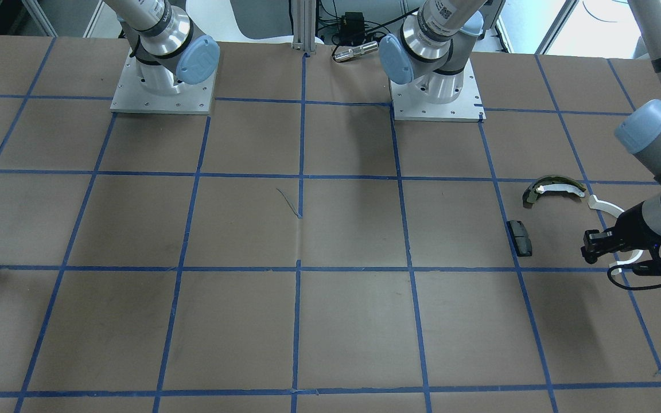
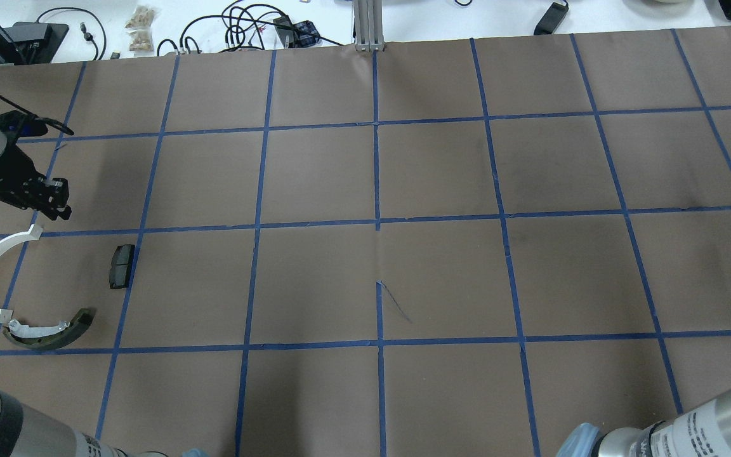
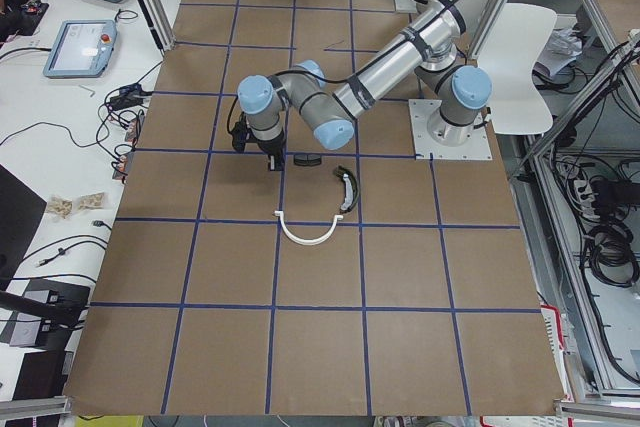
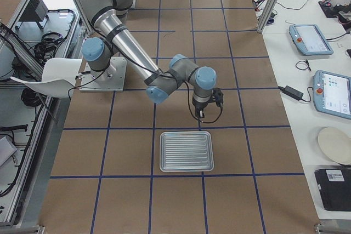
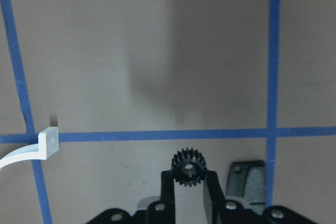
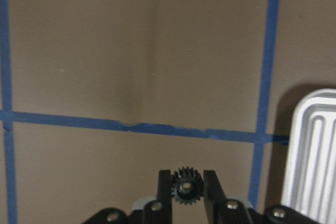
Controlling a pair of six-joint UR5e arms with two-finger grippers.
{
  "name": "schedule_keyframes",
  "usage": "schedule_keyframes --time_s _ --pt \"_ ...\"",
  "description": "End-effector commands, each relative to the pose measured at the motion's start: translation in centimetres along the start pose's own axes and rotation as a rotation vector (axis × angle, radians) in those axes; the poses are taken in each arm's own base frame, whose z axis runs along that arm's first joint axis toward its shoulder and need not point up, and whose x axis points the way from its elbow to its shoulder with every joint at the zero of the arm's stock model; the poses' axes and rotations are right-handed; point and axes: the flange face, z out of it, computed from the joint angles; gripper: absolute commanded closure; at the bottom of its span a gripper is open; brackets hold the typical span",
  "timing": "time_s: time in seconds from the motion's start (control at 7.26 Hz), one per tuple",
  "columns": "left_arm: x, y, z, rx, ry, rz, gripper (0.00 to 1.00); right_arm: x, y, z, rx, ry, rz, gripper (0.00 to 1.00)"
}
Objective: Place bearing gear from tray to pile
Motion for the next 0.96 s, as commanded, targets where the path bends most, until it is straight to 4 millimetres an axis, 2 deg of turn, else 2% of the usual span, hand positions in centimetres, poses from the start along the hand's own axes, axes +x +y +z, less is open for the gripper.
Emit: schedule_keyframes --time_s 0.0,0.14,0.28,0.41,0.55,0.69,0.83 --pt "-0.7 2.2 4.0 -0.030 0.025 -0.001 1.00 -14.0 -3.7 1.1 -0.025 -0.012 0.028 1.00" --pt "0.5 3.6 5.1 -0.055 0.044 0.002 1.00 -21.7 -5.2 1.5 -0.034 -0.010 0.070 1.00" --pt "1.0 4.3 5.8 -0.069 0.054 0.003 1.00 -30.8 -6.3 1.7 -0.016 0.000 0.093 1.00" --pt "1.0 4.4 5.9 -0.073 0.057 0.003 1.00 -39.2 -6.3 1.5 0.037 0.006 0.148 1.00" --pt "0.9 4.5 5.9 -0.075 0.053 0.002 0.75 -46.3 -5.0 1.5 0.042 -0.002 0.202 1.00" --pt "1.0 4.5 5.7 -0.080 0.055 0.003 0.01 -53.4 -3.0 1.4 0.054 -0.013 0.224 1.00" --pt "0.9 4.5 5.1 -0.075 0.051 0.003 0.00 -59.6 -0.4 1.8 0.077 -0.031 0.254 1.00"
